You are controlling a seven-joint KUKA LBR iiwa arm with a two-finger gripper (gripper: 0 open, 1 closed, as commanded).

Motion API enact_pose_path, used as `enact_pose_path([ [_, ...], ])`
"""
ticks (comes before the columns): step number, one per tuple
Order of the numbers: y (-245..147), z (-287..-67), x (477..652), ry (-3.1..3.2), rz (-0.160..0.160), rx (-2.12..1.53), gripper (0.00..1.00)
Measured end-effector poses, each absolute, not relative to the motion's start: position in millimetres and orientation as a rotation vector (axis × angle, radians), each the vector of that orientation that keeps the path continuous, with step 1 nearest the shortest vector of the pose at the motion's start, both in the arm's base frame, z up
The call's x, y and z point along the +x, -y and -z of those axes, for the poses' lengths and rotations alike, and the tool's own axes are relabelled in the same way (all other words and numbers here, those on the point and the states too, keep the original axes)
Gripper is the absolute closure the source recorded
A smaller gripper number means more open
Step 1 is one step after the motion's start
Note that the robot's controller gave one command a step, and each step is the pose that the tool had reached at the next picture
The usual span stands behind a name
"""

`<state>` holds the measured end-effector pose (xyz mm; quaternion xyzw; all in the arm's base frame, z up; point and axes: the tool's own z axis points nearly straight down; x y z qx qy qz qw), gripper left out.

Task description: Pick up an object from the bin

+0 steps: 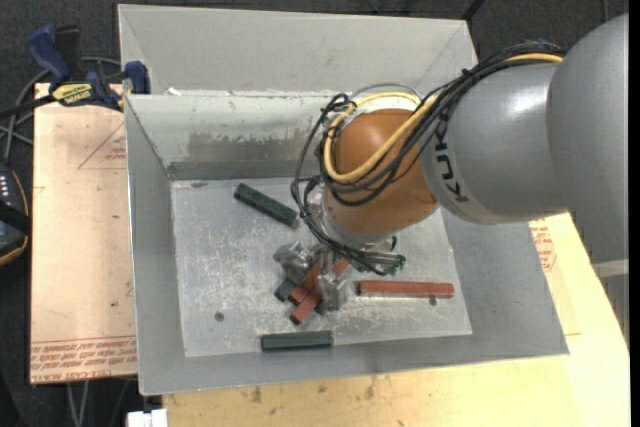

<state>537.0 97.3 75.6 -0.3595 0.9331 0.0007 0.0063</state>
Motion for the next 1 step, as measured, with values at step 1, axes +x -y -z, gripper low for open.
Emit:
enact_pose_path([
  [1,-135.6,-221.4,533.3,-2.873,0.000,-1.241,1.00],
])
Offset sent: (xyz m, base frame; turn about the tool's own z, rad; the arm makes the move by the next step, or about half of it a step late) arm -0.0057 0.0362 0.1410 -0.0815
